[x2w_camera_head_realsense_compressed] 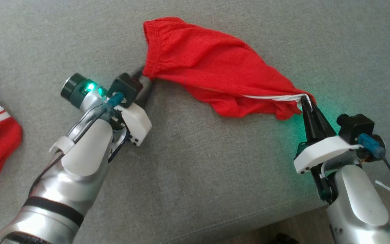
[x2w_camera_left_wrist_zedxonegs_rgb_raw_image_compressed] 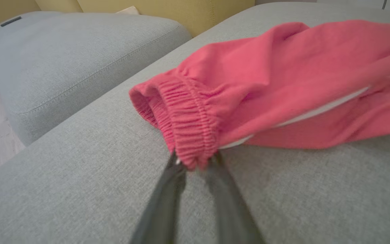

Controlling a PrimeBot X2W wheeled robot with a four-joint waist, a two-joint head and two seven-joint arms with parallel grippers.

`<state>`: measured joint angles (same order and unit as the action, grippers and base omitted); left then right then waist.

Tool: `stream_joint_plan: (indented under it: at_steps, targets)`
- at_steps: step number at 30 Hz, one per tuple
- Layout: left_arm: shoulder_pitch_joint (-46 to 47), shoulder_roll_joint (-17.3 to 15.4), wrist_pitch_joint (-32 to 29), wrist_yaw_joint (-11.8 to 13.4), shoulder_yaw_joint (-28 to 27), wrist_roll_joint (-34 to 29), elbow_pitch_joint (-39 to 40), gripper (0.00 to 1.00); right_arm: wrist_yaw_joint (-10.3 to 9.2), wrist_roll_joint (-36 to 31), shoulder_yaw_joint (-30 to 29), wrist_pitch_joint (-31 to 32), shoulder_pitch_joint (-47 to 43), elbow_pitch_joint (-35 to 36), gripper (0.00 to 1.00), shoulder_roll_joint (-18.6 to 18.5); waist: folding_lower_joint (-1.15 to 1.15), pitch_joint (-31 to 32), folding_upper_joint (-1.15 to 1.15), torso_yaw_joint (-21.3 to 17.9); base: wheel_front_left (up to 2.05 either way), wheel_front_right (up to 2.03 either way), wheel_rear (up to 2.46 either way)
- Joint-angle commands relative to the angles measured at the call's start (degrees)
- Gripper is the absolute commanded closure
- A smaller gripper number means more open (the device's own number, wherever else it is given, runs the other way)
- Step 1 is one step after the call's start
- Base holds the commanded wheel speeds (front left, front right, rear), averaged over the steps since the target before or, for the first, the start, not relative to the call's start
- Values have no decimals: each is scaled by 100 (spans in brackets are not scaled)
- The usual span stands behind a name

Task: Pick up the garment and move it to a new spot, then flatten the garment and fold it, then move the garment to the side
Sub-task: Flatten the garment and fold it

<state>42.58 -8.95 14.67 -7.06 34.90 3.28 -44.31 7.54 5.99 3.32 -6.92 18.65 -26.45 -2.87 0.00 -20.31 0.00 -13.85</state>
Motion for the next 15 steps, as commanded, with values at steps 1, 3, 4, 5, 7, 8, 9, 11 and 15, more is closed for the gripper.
stream_joint_plan:
  at_steps: [1,3,4,5,7,8,9,11,15]
  targets:
    - [235,-112,33,-5,-107,96,86,100,-5,19,114,-86,146,154,100,-2,0,18,0,1,0,0,0]
    - [237,-95,33,-19,-91,191,82,100,-5,9,108,-114,159,154,100,-2,0,54,0,18,0,0,0]
    - [230,-88,33,-24,-99,244,115,100,-5,0,110,-131,168,161,100,-1,0,76,0,33,0,0,0]
    - [218,-83,33,-27,-117,301,159,100,-5,-10,113,-147,180,173,100,-2,0,106,0,54,0,0,0]
    - [187,-93,33,-32,-158,398,264,100,-5,-46,117,-179,212,208,100,-23,0,174,0,98,0,0,0]
    - [171,-102,33,-34,-184,443,331,100,-5,-67,116,-198,236,234,100,-51,0,216,0,125,0,0,0]
    - [156,-111,33,-36,-215,490,404,100,-5,-94,121,-221,267,267,100,-88,0,258,0,149,0,0,0]
    - [128,-130,33,-38,-282,579,577,100,-5,-142,131,-262,347,351,100,-171,0,356,0,200,0,0,0]
    - [87,-180,33,-40,-402,795,951,100,-5,-222,201,-300,600,557,100,-407,0,589,0,300,0,0,0]
